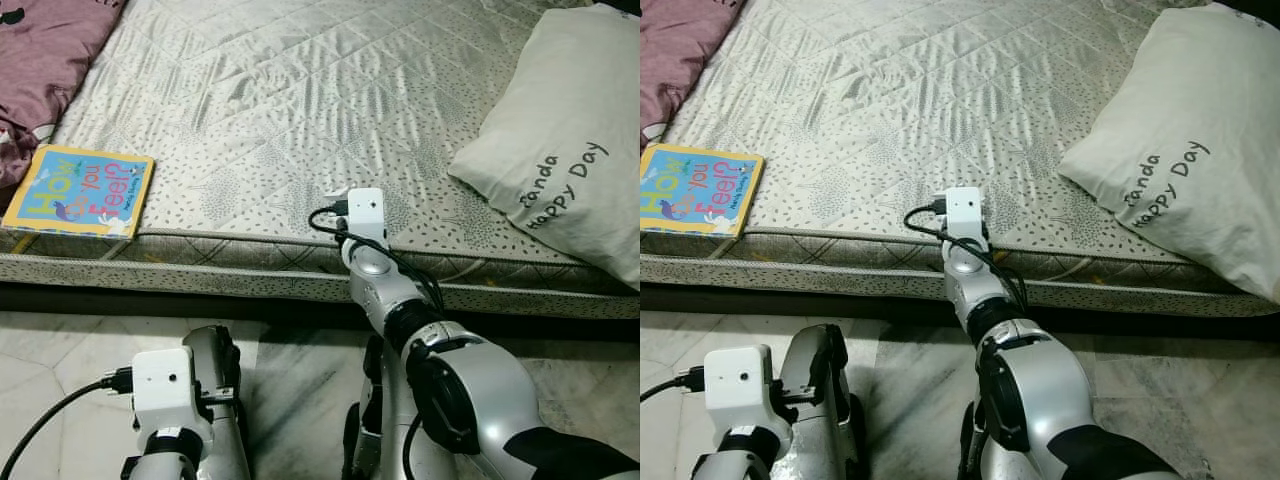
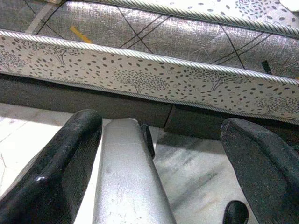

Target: Clean up the room

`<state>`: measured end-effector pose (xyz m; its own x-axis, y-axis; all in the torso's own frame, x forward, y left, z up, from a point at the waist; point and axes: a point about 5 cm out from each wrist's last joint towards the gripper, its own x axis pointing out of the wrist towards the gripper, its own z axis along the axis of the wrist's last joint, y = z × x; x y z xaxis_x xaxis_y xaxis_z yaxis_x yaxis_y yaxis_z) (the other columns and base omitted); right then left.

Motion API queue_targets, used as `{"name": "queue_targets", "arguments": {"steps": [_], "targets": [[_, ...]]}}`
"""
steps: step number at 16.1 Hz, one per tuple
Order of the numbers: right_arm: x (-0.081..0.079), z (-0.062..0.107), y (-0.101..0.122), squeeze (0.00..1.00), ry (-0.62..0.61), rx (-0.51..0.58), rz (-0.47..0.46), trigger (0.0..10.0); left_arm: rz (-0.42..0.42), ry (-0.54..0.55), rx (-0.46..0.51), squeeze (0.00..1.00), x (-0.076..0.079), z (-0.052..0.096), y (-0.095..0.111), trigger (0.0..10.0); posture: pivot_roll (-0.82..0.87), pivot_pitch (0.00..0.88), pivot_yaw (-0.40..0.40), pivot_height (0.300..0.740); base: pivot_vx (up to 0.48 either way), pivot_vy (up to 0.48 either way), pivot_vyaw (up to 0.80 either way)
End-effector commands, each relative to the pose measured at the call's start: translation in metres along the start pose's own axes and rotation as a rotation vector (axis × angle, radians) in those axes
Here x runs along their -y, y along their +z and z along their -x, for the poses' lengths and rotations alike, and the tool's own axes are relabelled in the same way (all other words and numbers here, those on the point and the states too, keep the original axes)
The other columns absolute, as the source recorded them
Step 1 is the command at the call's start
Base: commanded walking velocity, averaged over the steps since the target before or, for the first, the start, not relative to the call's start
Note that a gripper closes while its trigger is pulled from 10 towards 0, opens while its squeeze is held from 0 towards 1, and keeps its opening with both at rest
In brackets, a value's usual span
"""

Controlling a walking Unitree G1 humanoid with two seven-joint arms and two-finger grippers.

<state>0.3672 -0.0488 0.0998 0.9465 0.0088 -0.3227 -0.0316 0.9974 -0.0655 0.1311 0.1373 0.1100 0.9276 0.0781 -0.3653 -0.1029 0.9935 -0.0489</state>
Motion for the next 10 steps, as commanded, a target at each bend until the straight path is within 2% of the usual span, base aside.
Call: {"name": "queue_targets", "arguments": {"steps": [1,6,10], "targets": [[-0.026,0.0069,-0.0042,0.0,0.068,-0.032,-0.02,0.0,0.004,0.016,-0.009,0.0,-0.0025,0.0039,0.0004,10.0,0.21,0.257,-0.091,0.545,0.0,0.0,0.0],[-0.0335,0.0096,-0.0068,0.0,0.094,-0.04,-0.018,0.0,0.009,0.024,-0.012,0.0,-0.0028,0.0045,0.0001,10.0,0.22,0.26,-0.093,0.545,0.0,0.0,0.0],[-0.0335,0.0099,-0.0092,0.0,0.102,-0.046,-0.014,0.0,0.011,0.026,-0.011,0.0,-0.0025,0.0032,0.0,10.0,0.21,0.259,-0.097,0.545,0.0,0.0,0.0]]}}
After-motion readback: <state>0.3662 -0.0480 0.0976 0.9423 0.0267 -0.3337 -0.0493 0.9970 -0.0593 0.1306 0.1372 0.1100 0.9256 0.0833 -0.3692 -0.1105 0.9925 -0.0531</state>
